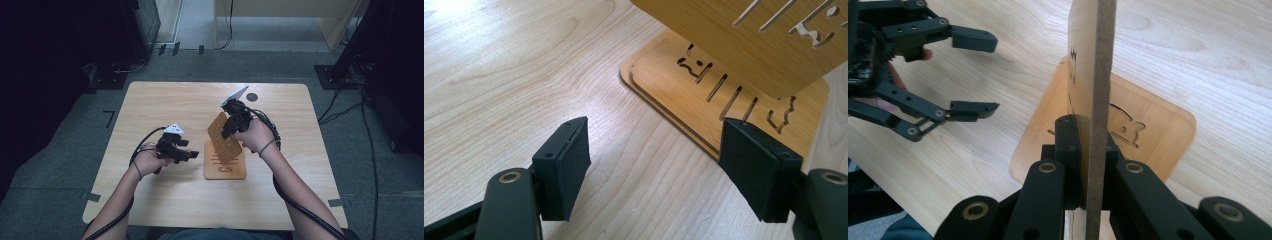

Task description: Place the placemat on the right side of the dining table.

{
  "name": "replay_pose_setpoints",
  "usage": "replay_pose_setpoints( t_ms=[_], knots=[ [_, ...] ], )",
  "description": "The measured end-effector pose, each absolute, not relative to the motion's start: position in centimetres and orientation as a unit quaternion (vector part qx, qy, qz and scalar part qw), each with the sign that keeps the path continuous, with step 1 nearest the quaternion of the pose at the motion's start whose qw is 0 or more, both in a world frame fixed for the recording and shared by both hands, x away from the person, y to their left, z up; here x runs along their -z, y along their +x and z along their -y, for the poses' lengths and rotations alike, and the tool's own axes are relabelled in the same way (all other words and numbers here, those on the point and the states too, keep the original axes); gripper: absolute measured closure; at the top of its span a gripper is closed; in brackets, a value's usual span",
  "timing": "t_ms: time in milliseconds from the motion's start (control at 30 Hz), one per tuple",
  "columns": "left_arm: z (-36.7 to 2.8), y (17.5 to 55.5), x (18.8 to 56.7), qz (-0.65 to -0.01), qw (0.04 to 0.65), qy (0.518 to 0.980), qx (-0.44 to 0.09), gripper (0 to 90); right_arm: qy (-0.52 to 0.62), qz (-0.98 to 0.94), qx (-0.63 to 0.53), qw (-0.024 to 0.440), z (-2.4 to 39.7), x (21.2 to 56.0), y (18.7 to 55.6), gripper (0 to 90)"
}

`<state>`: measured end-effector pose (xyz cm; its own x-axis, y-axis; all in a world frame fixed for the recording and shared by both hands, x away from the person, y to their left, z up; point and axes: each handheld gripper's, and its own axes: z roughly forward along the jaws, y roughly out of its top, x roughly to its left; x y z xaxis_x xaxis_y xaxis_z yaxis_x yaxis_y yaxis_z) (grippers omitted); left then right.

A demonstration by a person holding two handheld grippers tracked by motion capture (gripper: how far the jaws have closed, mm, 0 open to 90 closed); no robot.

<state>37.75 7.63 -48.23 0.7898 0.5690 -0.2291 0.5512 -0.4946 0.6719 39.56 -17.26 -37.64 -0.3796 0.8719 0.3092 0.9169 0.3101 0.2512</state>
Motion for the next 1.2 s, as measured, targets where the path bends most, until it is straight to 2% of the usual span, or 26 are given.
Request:
replay_pose_setpoints(
  t_ms=[1200],
  knots=[
    [-6.4,38.9,48.7,-0.322,0.372,0.87,-0.033,26.4,-0.592,0.781,0.194,0.03,22.4,38.1,39.2,87.8]
  ],
)
